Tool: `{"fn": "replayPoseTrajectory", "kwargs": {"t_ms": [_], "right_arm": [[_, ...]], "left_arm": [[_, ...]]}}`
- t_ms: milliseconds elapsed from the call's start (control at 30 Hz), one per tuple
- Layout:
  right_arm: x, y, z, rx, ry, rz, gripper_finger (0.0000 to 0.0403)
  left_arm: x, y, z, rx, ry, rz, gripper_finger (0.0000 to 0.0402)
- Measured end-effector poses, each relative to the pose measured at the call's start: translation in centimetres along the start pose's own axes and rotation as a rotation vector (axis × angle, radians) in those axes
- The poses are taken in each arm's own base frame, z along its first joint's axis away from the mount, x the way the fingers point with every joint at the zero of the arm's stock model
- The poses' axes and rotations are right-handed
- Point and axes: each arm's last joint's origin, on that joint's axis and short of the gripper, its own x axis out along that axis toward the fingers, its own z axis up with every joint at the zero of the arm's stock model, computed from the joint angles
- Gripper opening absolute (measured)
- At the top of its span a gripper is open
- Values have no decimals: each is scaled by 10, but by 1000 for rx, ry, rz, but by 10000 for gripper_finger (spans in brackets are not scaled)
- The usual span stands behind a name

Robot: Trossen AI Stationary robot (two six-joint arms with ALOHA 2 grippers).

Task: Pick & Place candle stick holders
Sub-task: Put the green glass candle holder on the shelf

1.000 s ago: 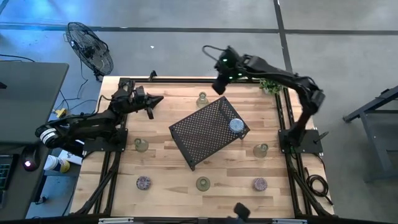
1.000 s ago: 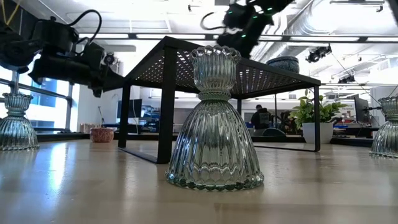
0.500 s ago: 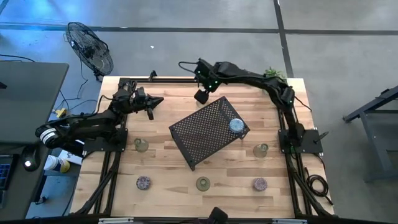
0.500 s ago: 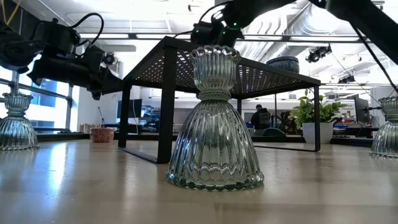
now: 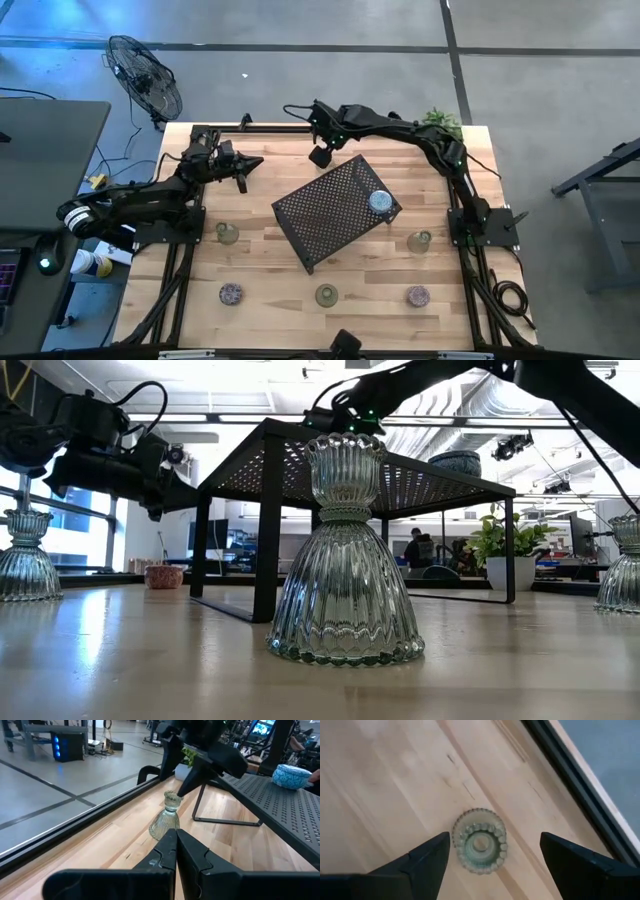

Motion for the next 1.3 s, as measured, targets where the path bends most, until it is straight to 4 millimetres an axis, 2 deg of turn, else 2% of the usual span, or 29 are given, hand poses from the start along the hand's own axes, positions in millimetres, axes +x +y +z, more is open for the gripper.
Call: {"fn": "replayPoseTrajectory", "kwargs": {"t_ms": [267, 500, 733, 1067, 1300], "right_arm": [[17, 2, -5, -5, 45, -3, 303], [17, 2, -5, -2, 41, 8, 296], [28, 3, -6, -3, 61, 40, 253], [28, 3, -6, -3, 60, 44, 171], [22, 2, -5, -2, 52, 44, 173]], "left_arm": [[0, 0, 0, 0, 0, -1, 0], [0, 0, 0, 3, 0, -1, 0], [0, 0, 0, 2, 3, -1, 0], [0, 0, -1, -1, 9, 0, 0], [0, 0, -2, -4, 15, 0, 0]]}}
